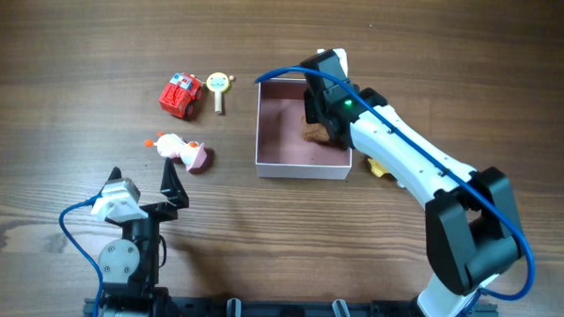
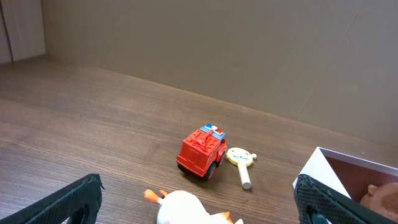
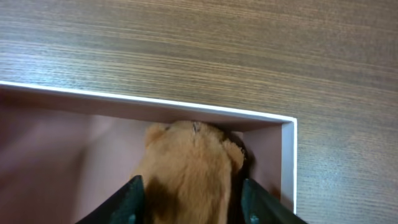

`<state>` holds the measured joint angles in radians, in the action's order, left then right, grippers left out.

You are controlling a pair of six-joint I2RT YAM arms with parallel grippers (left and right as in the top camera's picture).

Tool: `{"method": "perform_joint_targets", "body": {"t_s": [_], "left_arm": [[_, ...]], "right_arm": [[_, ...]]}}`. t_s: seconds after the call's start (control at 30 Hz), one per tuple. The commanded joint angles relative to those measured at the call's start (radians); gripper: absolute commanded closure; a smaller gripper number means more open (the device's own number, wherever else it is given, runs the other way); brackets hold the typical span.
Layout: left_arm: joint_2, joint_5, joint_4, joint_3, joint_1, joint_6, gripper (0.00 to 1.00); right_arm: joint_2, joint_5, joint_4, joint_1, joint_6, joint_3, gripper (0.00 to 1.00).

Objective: Pack container
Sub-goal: 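Lower the teddy bear into the box and adjust it with right gripper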

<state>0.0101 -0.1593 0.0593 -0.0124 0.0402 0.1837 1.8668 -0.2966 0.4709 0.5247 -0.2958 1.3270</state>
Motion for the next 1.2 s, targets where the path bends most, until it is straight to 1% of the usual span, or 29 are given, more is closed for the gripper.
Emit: {"method": "perform_joint_targets", "body": {"t_s": [0.0, 0.07, 0.13, 0.33, 0.7, 1.17], "left_arm": [[-0.003, 0.013, -0.003, 0.007, 0.003, -0.019, 0.0], [-0.003, 0.013, -0.003, 0.007, 0.003, -0.019, 0.0], [-0.003, 0.013, -0.003, 0.007, 0.003, -0.019, 0.0], [-0.003, 0.013, -0.003, 0.007, 0.003, -0.019, 0.0], [-0.003, 0.013, -0.003, 0.007, 0.003, -0.019, 0.0], [-0.003, 0.013, -0.003, 0.007, 0.003, -0.019, 0.0]], "right_arm": [[-0.067, -0.021, -0.007, 0.049, 0.073, 0.033, 0.68], [-0.077, -0.021, -0.01, 0.079, 0.088, 0.033, 0.85], [-0.077, -0.016, -0.003, 0.104, 0.089, 0.033, 0.96], [-0.065, -0.018, 0.008, 0.126, 0.09, 0.006, 0.96], [0.033, -0.019, -0.014, 0.122, 0.09, 0.006, 0.95], [0.041, -0.04, 0.05, 0.077, 0.098, 0.006, 0.96]]}}
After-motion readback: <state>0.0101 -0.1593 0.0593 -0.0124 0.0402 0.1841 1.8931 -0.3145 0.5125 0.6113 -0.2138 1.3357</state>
